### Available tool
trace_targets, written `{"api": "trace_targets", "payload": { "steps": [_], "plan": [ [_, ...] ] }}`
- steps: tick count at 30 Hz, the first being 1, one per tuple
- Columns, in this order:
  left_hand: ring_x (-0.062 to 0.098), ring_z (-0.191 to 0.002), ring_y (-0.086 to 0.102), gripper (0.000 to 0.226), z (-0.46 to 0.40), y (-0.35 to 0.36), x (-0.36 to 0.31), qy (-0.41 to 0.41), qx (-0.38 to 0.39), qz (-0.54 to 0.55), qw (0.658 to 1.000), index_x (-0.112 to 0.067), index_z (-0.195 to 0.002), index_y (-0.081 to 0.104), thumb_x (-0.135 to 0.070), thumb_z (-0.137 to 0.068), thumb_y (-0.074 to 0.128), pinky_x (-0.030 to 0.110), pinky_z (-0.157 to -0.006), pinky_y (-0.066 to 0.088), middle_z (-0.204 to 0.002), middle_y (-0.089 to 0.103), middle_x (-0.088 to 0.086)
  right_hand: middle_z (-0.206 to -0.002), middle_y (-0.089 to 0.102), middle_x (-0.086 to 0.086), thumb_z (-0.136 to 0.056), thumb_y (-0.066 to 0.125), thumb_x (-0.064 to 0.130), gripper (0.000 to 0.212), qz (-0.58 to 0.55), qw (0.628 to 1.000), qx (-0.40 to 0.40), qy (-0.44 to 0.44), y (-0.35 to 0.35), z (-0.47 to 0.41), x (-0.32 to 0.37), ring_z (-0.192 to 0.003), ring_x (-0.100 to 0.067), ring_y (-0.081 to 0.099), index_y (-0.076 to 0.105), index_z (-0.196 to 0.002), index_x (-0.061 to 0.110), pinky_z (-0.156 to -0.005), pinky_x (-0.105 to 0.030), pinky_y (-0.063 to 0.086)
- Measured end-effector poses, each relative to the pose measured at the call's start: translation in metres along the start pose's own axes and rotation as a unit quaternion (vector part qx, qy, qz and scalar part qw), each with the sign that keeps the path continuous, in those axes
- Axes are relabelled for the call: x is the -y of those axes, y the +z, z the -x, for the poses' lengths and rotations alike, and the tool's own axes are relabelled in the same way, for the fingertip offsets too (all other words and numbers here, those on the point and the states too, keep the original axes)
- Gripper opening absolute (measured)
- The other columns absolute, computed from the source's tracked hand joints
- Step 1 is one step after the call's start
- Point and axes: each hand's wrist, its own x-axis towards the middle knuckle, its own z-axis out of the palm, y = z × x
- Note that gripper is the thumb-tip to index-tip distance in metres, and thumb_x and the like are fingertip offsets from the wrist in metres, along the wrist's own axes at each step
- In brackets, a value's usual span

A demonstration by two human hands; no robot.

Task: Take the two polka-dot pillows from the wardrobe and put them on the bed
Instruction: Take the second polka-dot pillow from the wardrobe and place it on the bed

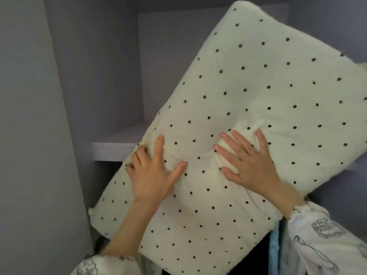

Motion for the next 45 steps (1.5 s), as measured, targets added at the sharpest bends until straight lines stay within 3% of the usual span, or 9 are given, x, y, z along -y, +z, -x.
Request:
{"api": "trace_targets", "payload": {
  "steps": [5,9,12,23,28,32,37,41,45],
  "plan": [
    [0.039,-0.115,0.04,0.106,0.05,0.011,0.009,-0.061,0.084,0.044,0.994,-0.021,-0.144,0.004,-0.084,-0.066,0.036,0.057,-0.094,0.036,-0.133,0.036,0.022,-0.146,0.037,0.0,-0.087,0.045,0.05,0.056,-0.002,0.996,0.014,-0.09,0.006,-0.011,-0.003,-0.135,-0.022,0.033,0.039,-0.139,0.03,-0.108,-0.058,0.02],
    [0.039,-0.137,0.018,0.083,0.023,-0.002,-0.011,0.051,0.0,0.092,0.994,-0.028,-0.147,0.003,-0.07,-0.081,0.034,0.065,-0.105,0.02,-0.151,0.013,0.019,-0.147,0.036,0.002,-0.086,0.047,0.05,0.058,-0.032,0.997,0.006,-0.074,0.01,-0.014,0.0,-0.137,-0.02,0.03,0.037,-0.14,0.031,-0.11,-0.055,0.018],
    [0.041,-0.141,0.002,0.065,-0.022,-0.007,-0.04,0.151,-0.038,0.04,0.987,-0.038,-0.145,0.007,-0.061,-0.089,0.032,0.068,-0.103,0.013,-0.156,0.003,0.012,-0.147,0.036,0.002,-0.087,0.046,0.051,0.057,-0.051,0.995,0.014,-0.089,0.008,-0.011,-0.002,-0.137,-0.02,0.03,0.039,-0.139,0.03,-0.11,-0.054,0.02],
    [0.039,-0.141,0.002,0.064,-0.052,0.007,-0.046,0.12,-0.016,0.034,0.992,-0.039,-0.143,0.014,-0.059,-0.088,0.037,0.071,-0.099,0.024,-0.157,0.007,0.006,-0.147,0.036,-0.003,-0.093,0.042,0.049,0.051,0.008,0.99,0.027,0.141,-0.013,0.016,-0.023,-0.137,-0.022,0.029,0.042,-0.138,0.025,-0.11,-0.059,0.012],
    [0.035,-0.142,-0.003,0.066,-0.054,0.012,-0.044,0.112,-0.014,0.077,0.991,-0.042,-0.143,0.009,-0.063,-0.086,0.035,0.068,-0.104,0.018,-0.157,0.0,0.001,-0.156,0.007,0.002,-0.088,0.037,0.059,0.064,-0.091,0.909,0.068,0.401,-0.034,0.068,-0.043,-0.143,-0.024,0.003,0.022,-0.144,0.035,-0.107,-0.053,0.021],
    [0.034,-0.142,-0.001,0.076,-0.058,0.012,-0.034,0.071,0.001,0.167,0.983,-0.047,-0.142,0.002,-0.072,-0.079,0.037,0.06,-0.109,0.016,-0.157,-0.005,0.004,-0.154,-0.006,0.014,-0.078,0.046,0.069,0.076,-0.219,0.861,0.045,0.458,-0.036,0.071,-0.039,-0.143,-0.017,0.003,0.006,-0.139,0.053,-0.106,-0.038,0.019],
    [0.031,-0.14,0.018,0.089,-0.072,0.004,-0.022,-0.013,0.072,0.271,0.96,-0.064,-0.132,-0.003,-0.083,-0.061,0.048,0.055,-0.104,0.027,-0.156,0.008,0.006,-0.137,0.028,0.013,-0.058,0.059,0.078,0.091,-0.336,0.747,0.05,0.572,-0.039,0.063,-0.047,-0.123,-0.008,0.032,0.002,-0.128,0.069,-0.096,-0.034,0.025],
    [0.021,-0.126,0.039,0.1,-0.079,-0.002,-0.006,-0.068,0.157,0.363,0.916,-0.063,-0.131,-0.005,-0.084,-0.055,0.055,0.042,-0.099,0.033,-0.143,0.03,-0.015,-0.127,0.03,0.017,-0.052,0.061,0.08,0.093,-0.374,0.727,0.058,0.572,-0.038,0.062,-0.052,-0.113,-0.002,0.033,0.004,-0.125,0.072,-0.099,-0.033,0.027],
    [0.004,-0.119,0.033,0.105,-0.073,-0.012,0.003,-0.058,0.195,0.431,0.879,-0.054,-0.137,-0.005,-0.075,-0.06,0.062,0.031,-0.097,0.029,-0.13,0.025,-0.028,-0.13,0.028,0.016,-0.048,0.064,0.08,0.1,-0.4,0.709,0.078,0.576,-0.048,0.056,-0.052,-0.115,-0.002,0.032,0.005,-0.129,0.068,-0.102,-0.032,0.025]
  ]
}}
